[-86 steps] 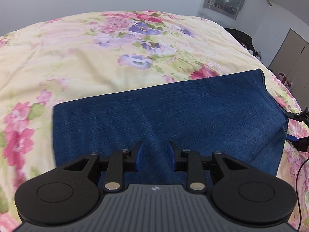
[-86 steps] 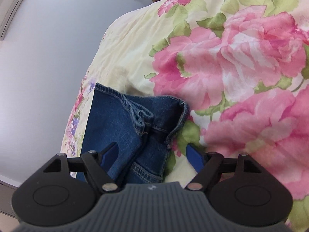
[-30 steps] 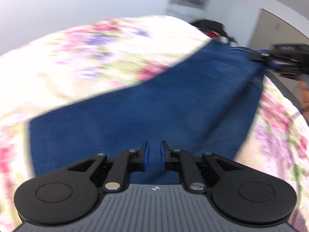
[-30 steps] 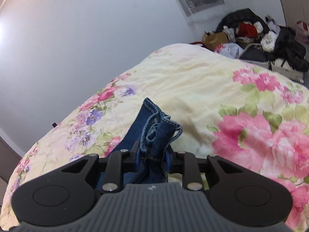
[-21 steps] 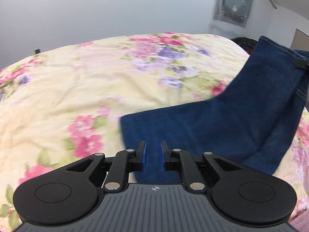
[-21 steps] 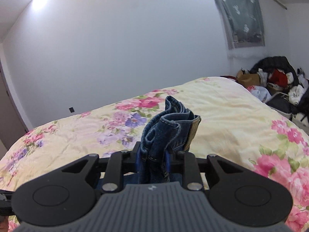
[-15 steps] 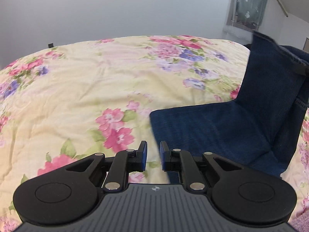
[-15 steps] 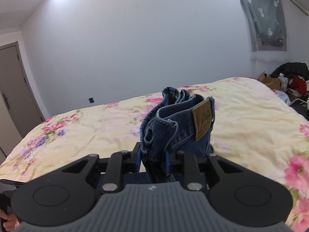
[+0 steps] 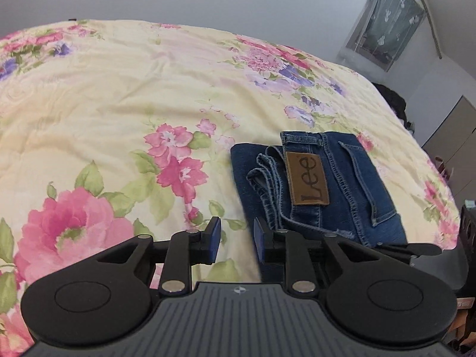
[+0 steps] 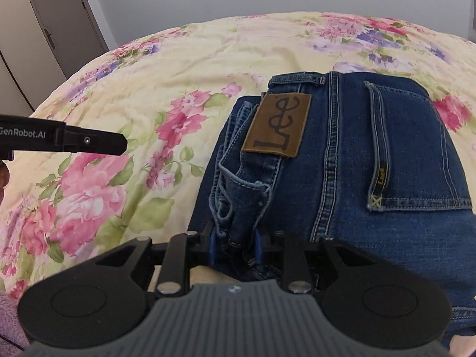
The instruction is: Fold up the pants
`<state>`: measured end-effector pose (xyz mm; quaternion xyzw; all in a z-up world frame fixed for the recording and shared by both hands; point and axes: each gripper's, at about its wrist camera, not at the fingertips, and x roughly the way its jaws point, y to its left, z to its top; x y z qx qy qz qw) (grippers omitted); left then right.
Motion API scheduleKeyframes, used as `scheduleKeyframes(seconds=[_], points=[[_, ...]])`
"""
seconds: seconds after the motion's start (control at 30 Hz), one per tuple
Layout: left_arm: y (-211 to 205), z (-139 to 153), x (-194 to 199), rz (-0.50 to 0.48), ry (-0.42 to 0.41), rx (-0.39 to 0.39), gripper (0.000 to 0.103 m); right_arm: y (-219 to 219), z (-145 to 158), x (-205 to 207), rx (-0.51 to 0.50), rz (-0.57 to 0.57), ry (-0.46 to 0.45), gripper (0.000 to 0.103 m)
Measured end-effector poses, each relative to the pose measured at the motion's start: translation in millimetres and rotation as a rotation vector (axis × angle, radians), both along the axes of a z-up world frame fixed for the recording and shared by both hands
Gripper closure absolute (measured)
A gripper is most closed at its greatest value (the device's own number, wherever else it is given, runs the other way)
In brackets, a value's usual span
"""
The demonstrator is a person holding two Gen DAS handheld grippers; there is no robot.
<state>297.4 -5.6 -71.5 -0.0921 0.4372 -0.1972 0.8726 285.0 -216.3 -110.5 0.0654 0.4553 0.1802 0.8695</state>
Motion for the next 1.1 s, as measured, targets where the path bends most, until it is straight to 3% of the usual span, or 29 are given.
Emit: scheduleKeyframes(seconds=[0.07, 0.2, 0.37, 0.4, 0.47, 0.53, 0.6, 0.67, 0.8, 0.93, 0.97, 1.03, 1.1], points=[[1, -1, 7, 0.010, 0.030, -0.074, 0.068, -3, 3, 2, 0.032, 0.017, 0.035, 0.067], [4, -4, 24, 0.051, 0.079, -0.222, 0.065, 0, 21, 9, 0.034, 0.049, 0.053, 0.066], [-5, -22, 51, 0.097, 0.141, -0.350, 0.064, -21, 60, 20, 0.005, 0.020, -0.074, 0.063], [-8, -28, 57, 0.110, 0.156, -0.365, 0.064, -26, 62, 26, -0.033, 0.001, -0.096, 0.065], [-12, -45, 70, 0.144, 0.201, -0.406, 0.064, -41, 61, 42, -0.103, -0.043, -0.125, 0.082], [-16, -61, 82, 0.166, 0.233, -0.442, 0.064, -60, 53, 56, -0.140, -0.086, -0.132, 0.086], [-20, -72, 93, 0.176, 0.244, -0.474, 0.064, -80, 41, 67, -0.108, -0.123, -0.104, 0.093], [-24, -79, 105, 0.168, 0.254, -0.509, 0.064, -95, 30, 72, -0.058, -0.138, -0.068, 0.095], [-35, -79, 124, 0.134, 0.270, -0.476, 0.065, -101, 7, 69, -0.030, -0.119, -0.055, 0.094], [-46, -43, 120, -0.028, 0.142, -0.443, 0.070, -103, -5, 70, 0.006, -0.112, -0.040, 0.094], [-45, -35, 118, -0.045, 0.099, -0.449, 0.077, -103, -7, 70, 0.013, -0.110, -0.032, 0.094], [-40, -23, 121, -0.036, 0.063, -0.478, 0.079, -104, -12, 70, 0.034, -0.104, -0.024, 0.094], [-37, -18, 124, 0.011, 0.062, -0.450, 0.079, -104, -16, 70, 0.039, -0.106, -0.023, 0.094]])
